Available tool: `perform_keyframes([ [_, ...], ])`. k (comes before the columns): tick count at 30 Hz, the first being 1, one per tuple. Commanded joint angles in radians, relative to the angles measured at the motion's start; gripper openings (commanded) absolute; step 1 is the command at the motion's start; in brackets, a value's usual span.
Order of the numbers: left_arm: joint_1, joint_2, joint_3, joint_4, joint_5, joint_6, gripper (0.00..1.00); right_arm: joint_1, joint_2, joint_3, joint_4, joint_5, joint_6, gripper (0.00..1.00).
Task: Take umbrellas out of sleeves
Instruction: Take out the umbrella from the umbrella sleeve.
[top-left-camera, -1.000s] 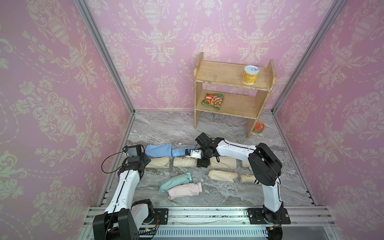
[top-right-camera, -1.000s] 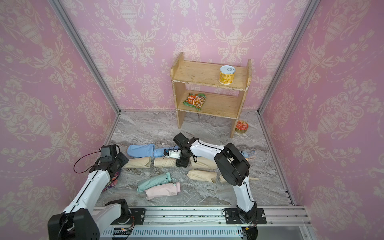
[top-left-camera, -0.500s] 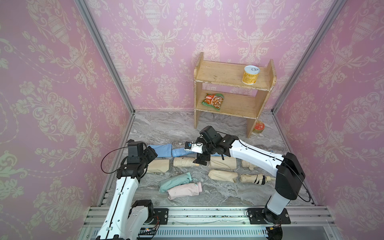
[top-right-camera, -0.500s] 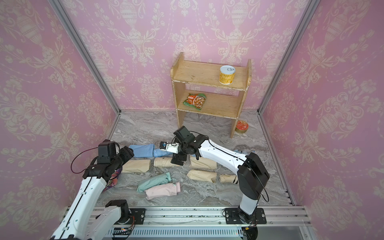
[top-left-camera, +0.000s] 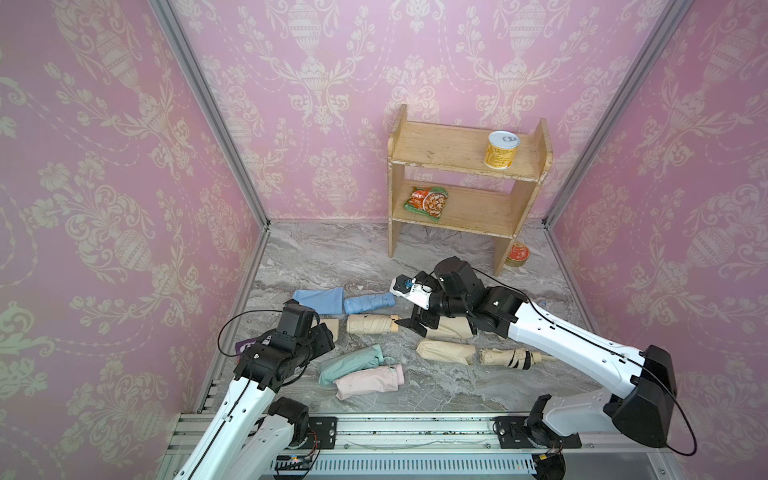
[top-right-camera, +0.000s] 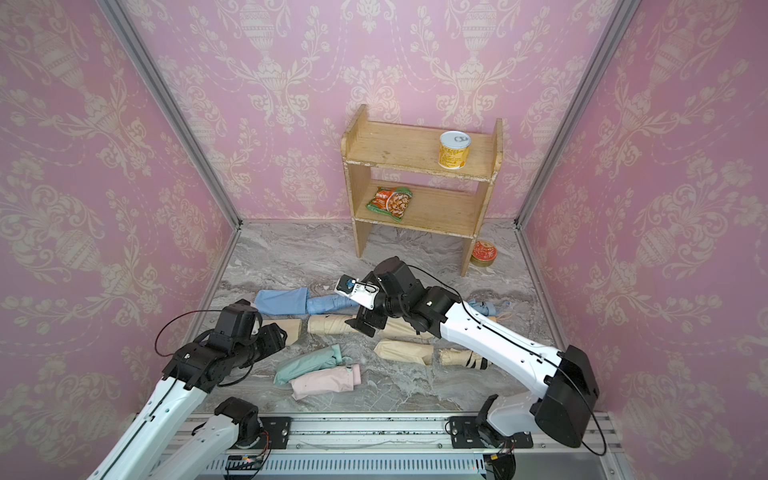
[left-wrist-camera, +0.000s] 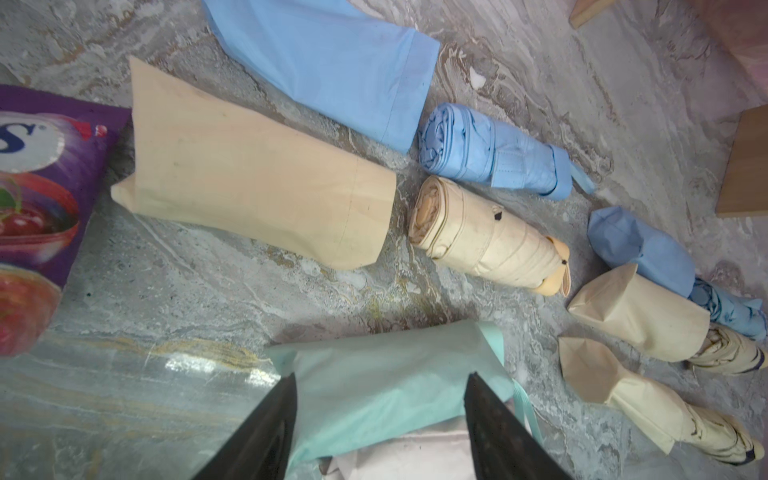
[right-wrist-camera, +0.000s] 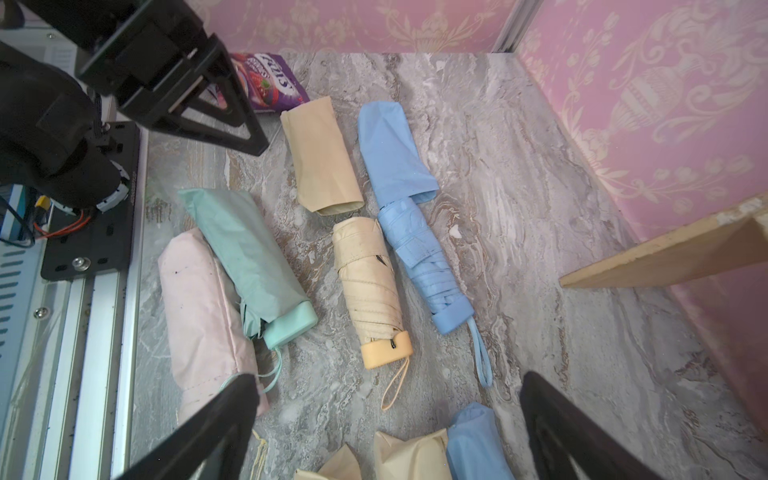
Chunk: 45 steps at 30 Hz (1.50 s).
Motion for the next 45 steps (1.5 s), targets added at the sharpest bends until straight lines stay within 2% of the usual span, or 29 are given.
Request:
perform_keyframes([
  [1,-0.063,-0.006,-0.023,-0.113,-0.035,-0.075,0.66,-0.048,-0.057,-0.042,0.074,0.009,0.169,1.00],
  [2,-0.089,-0.007,-0.031,-0.124,-0.049,-0.092,0.65,-0.063,-0.063,-0.042,0.061,0.018,0.216,1.00],
  [4,-0.123,-0.012,-0.051,-0.134,-0.064,-0.123,0.65,-0.078,-0.058,-0.032,0.028,0.114,0.305,1.00],
  [5,-0.135,-0.012,-0.054,-0.139,-0.069,-0.139,0.65,-0.084,-0.049,-0.026,0.006,0.133,0.313,1.00],
  [8,-0.174,-0.005,-0.066,-0.154,-0.086,-0.192,0.64,-0.096,-0.024,-0.028,-0.035,0.041,0.268,1.00],
  [13,-0.232,-0.013,-0.127,-0.160,-0.109,-0.284,0.60,-0.094,-0.024,-0.102,0.026,-0.070,0.233,1.00],
  [19,-0.256,-0.008,-0.144,-0.163,-0.154,-0.309,0.57,-0.068,-0.053,-0.186,0.109,-0.128,0.133,0.99],
  [22,-0.265,0.013,-0.179,-0.108,-0.138,-0.322,0.55,-0.042,-0.048,-0.201,0.107,-0.121,0.078,0.98],
  [28,-0.268,0.033,-0.247,0.008,-0.086,-0.344,0.40,-0.010,-0.013,-0.218,0.088,-0.107,-0.005,0.95],
  [30,-0.269,0.030,-0.250,0.021,-0.093,-0.342,0.32,0.000,0.003,-0.217,0.085,-0.106,-0.027,0.94],
  [32,-0.268,0.030,-0.248,0.035,-0.099,-0.338,0.19,0.014,0.027,-0.214,0.088,-0.102,-0.052,0.92],
  [38,-0.268,0.058,-0.209,0.038,-0.151,-0.299,0.00,0.058,0.131,-0.168,0.069,-0.067,-0.118,0.90],
  [45,-0.266,0.050,-0.191,0.075,-0.253,-0.280,0.00,0.086,0.255,-0.119,0.099,-0.053,-0.151,0.85],
])
